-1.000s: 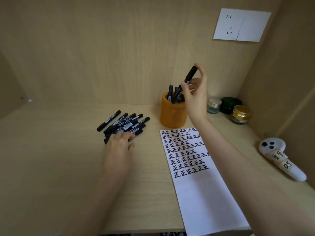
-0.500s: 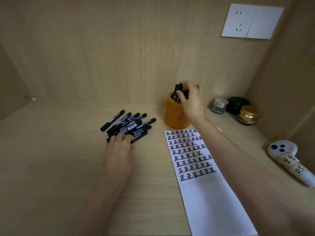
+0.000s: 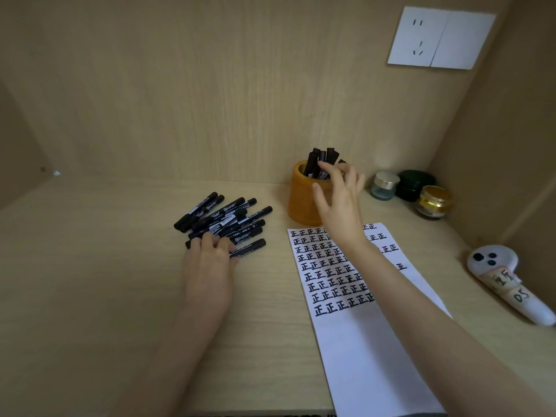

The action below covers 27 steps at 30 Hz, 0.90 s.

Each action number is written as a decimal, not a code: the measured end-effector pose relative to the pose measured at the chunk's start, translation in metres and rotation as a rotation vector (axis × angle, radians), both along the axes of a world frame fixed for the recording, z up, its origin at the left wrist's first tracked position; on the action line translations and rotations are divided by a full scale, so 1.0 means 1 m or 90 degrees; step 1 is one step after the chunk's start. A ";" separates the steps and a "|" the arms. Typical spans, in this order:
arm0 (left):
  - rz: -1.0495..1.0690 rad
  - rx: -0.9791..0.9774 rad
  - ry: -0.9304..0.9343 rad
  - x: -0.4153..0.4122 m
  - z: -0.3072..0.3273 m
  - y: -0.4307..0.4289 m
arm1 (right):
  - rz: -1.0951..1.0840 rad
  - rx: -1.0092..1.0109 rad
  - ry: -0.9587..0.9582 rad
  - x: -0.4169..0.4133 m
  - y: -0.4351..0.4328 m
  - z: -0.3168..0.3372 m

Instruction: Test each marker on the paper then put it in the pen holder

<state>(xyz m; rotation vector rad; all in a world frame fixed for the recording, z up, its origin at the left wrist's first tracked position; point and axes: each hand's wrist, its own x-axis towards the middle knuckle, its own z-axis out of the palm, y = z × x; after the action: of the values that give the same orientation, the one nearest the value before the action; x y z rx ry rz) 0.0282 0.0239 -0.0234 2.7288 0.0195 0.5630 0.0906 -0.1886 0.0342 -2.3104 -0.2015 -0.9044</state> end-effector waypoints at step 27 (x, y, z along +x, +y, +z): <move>-0.375 -0.314 0.121 -0.072 0.019 -0.066 | 0.295 0.531 0.326 -0.133 0.005 -0.015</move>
<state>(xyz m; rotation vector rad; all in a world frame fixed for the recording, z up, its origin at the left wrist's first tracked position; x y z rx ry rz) -0.0436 -0.0418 -0.0039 2.1434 -0.5103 0.1043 -0.0420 -0.1831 0.0195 -1.5333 -0.1003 -0.0895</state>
